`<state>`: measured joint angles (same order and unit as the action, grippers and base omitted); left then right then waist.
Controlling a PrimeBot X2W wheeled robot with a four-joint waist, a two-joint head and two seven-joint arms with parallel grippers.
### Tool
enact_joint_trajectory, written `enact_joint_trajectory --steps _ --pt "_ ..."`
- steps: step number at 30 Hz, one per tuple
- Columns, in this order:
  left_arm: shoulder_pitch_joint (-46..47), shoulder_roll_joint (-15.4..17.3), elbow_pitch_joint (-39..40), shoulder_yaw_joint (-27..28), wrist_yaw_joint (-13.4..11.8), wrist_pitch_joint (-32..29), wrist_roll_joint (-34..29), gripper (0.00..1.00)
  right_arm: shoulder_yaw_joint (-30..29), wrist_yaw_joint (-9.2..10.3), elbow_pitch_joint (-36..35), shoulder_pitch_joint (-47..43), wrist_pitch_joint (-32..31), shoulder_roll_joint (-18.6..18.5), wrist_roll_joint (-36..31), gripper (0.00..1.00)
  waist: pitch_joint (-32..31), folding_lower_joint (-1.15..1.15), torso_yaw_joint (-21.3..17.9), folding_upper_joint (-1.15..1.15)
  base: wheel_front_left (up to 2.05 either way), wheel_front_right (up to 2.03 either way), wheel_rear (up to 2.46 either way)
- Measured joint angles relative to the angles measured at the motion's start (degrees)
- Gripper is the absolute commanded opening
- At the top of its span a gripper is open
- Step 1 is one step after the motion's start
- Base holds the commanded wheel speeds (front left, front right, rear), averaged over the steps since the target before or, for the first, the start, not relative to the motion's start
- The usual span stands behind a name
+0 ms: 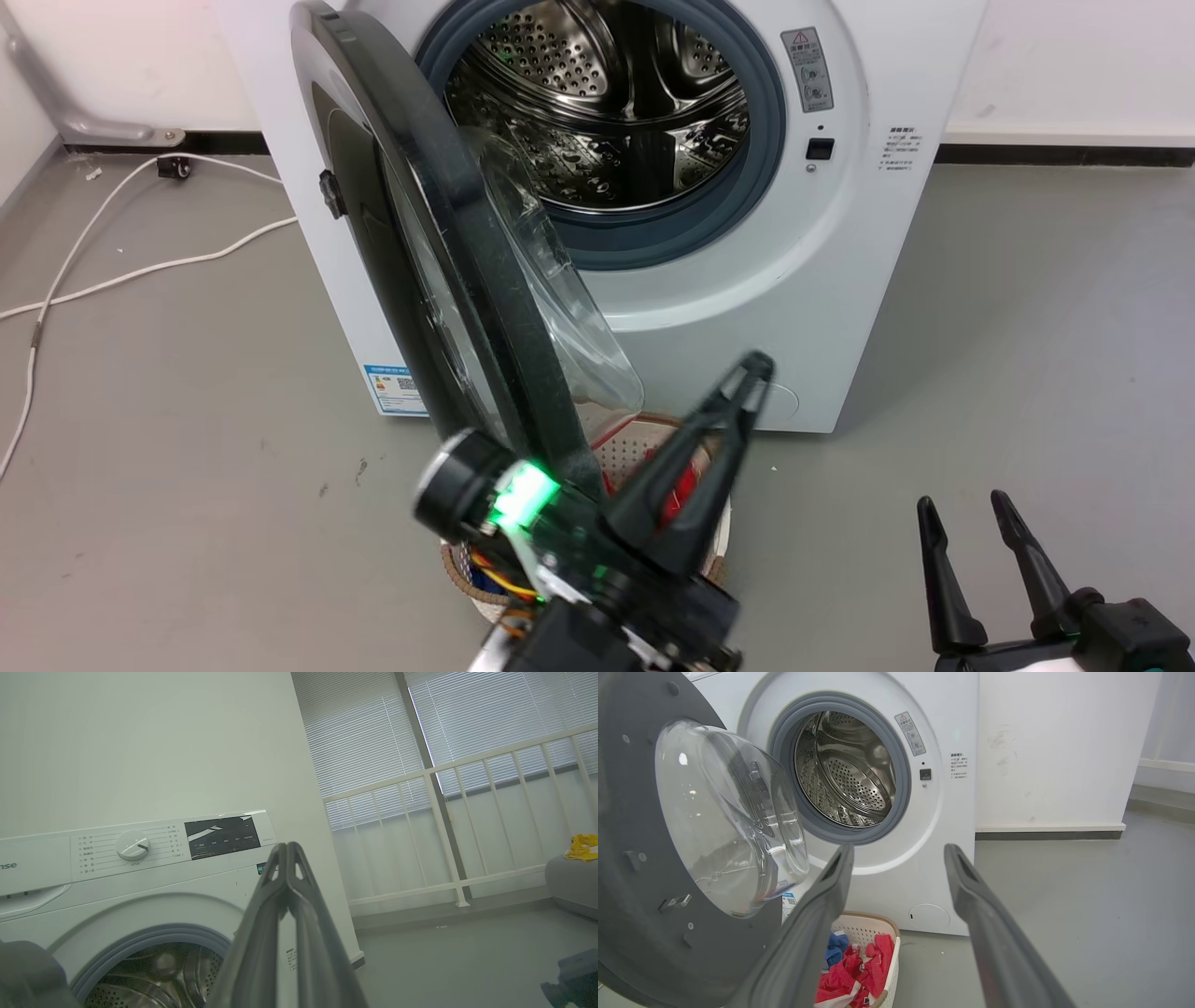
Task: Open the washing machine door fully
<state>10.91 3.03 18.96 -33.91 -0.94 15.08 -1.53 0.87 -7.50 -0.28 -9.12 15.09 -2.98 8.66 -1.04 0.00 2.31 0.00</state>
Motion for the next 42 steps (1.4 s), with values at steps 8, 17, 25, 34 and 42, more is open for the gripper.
enact_joint_trajectory --steps 8,17,25,34,42 --pt "0.2 -0.1 -3.6 -5.6 -0.1 0.0 1.1 0.0 0.6 0.0 0.4 0.2 0.0 0.0 -0.2 1.0 0.4 0.0 0.1 0.0 0.0 0.0 0.0" --pt "-1.8 0.0 -9.6 -8.4 0.2 0.0 2.3 0.0 1.1 0.0 0.8 0.5 0.0 0.0 -0.6 1.0 1.0 0.0 0.7 0.0 0.0 0.0 0.0" --pt "-5.1 0.6 -13.7 -7.3 -1.0 0.0 3.5 0.0 1.3 0.0 1.2 0.9 0.0 0.0 -0.7 1.0 1.5 0.0 1.2 0.0 0.0 0.0 0.0" --pt "-7.1 1.4 -20.0 -2.6 -1.9 0.0 5.4 0.0 1.5 0.0 2.1 1.1 0.0 0.0 -0.9 1.0 1.7 0.0 1.3 0.0 0.0 0.0 0.0" --pt "-7.1 1.7 -23.4 2.7 -2.3 0.0 6.3 0.0 1.6 0.0 2.7 1.5 0.0 0.0 -1.1 1.0 1.7 0.0 1.2 0.0 0.0 0.0 0.0"
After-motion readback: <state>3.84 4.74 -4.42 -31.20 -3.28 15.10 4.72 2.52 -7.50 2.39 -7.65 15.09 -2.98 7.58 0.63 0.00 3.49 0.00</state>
